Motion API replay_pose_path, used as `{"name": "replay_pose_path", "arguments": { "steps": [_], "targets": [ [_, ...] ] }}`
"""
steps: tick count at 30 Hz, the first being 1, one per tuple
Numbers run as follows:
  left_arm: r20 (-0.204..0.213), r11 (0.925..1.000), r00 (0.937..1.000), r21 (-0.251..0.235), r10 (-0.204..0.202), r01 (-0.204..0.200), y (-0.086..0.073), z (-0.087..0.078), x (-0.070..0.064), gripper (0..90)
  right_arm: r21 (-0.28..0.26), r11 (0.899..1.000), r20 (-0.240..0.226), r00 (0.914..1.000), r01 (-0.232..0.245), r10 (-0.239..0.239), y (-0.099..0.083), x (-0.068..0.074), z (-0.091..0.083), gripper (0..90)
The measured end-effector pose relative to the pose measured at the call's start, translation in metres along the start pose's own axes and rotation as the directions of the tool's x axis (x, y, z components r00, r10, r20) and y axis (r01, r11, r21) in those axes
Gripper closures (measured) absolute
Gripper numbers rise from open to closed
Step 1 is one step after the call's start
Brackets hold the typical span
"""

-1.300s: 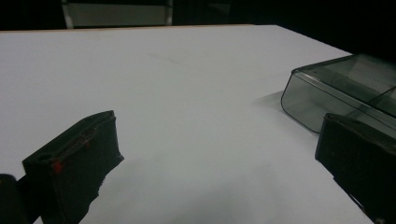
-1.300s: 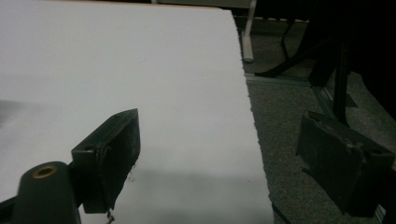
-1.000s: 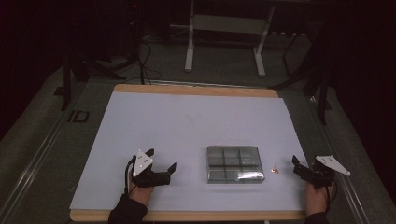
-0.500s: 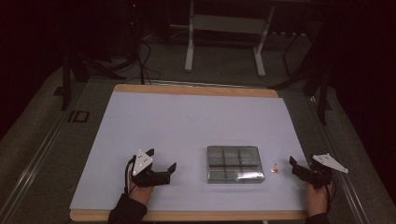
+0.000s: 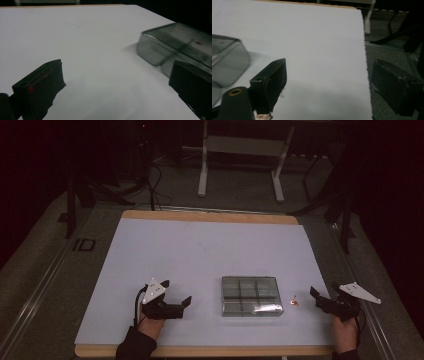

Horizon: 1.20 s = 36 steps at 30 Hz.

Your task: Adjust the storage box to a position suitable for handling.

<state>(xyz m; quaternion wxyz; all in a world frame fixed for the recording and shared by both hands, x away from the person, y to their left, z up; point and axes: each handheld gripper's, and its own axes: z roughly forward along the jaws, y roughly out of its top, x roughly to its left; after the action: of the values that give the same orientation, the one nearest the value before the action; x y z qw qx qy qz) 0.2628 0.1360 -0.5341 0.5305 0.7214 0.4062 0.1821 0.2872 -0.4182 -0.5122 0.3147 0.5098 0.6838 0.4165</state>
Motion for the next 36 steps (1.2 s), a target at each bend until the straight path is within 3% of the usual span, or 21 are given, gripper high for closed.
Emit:
{"name": "replay_pose_path", "arguments": {
  "steps": [6,11,16,17,19,23,25,28,30,31,35,36],
  "targets": [
    [0.061,0.9998,0.9980,0.012,0.018,-0.019,0.008,0.001,-0.008,0.1,-0.004,1.000,-0.075,0.9969,0.025,-0.025,0.006,0.008,-0.003,12.2],
    [0.076,0.9992,0.9965,0.018,0.034,-0.035,0.014,0.003,-0.010,0.1,-0.013,0.999,-0.107,0.9930,0.049,-0.050,0.012,0.012,-0.005,12.0],
    [0.109,0.9978,0.9927,0.037,0.051,-0.056,0.018,0.009,-0.014,0.1,-0.041,0.998,-0.232,0.9708,0.051,-0.059,0.016,0.016,-0.007,11.3],
    [0.111,0.9971,0.9922,0.044,0.058,-0.063,0.018,0.011,-0.015,0.1,-0.041,0.998,-0.232,0.9708,0.051,-0.059,0.016,0.016,-0.007,11.3],
    [0.127,0.9957,0.9897,0.056,0.066,-0.074,0.019,0.014,-0.017,0.1,-0.048,0.998,-0.268,0.9616,0.048,-0.059,0.018,0.019,-0.007,11.2],
    [0.152,0.9939,0.9854,0.067,0.077,-0.088,0.024,0.019,-0.020,0.2,-0.037,0.996,-0.260,0.9618,0.081,-0.087,0.022,0.027,-0.005,11.2],
    [0.165,0.9923,0.9826,0.075,0.085,-0.098,0.027,0.022,-0.022,0.2,-0.040,0.995,-0.291,0.9513,0.093,-0.101,0.022,0.029,-0.004,11.2],
    [0.183,0.9876,0.9777,0.097,0.104,-0.123,0.028,0.028,-0.026,3.4,-0.028,0.995,-0.307,0.9461,0.099,-0.103,0.023,0.031,0.000,12.0],
    [0.195,0.9848,0.9745,0.110,0.111,-0.135,0.028,0.032,-0.028,5.5,-0.018,0.991,-0.337,0.9329,0.130,-0.129,0.022,0.032,0.003,12.9],
    [0.197,0.9838,0.9736,0.113,0.115,-0.139,0.028,0.034,-0.029,5.5,-0.018,0.991,-0.337,0.9329,0.130,-0.129,0.022,0.032,0.003,12.9],
    [0.209,0.9791,0.9691,0.127,0.130,-0.159,0.029,0.041,-0.032,15.5,0.013,0.985,-0.403,0.9030,0.170,-0.150,0.018,0.035,0.011,21.2],
    [0.218,0.9781,0.9669,0.130,0.132,-0.163,0.029,0.043,-0.032,15.5,0.013,0.985,-0.403,0.9030,0.170,-0.150,0.018,0.035,0.011,21.2]
  ]
}}
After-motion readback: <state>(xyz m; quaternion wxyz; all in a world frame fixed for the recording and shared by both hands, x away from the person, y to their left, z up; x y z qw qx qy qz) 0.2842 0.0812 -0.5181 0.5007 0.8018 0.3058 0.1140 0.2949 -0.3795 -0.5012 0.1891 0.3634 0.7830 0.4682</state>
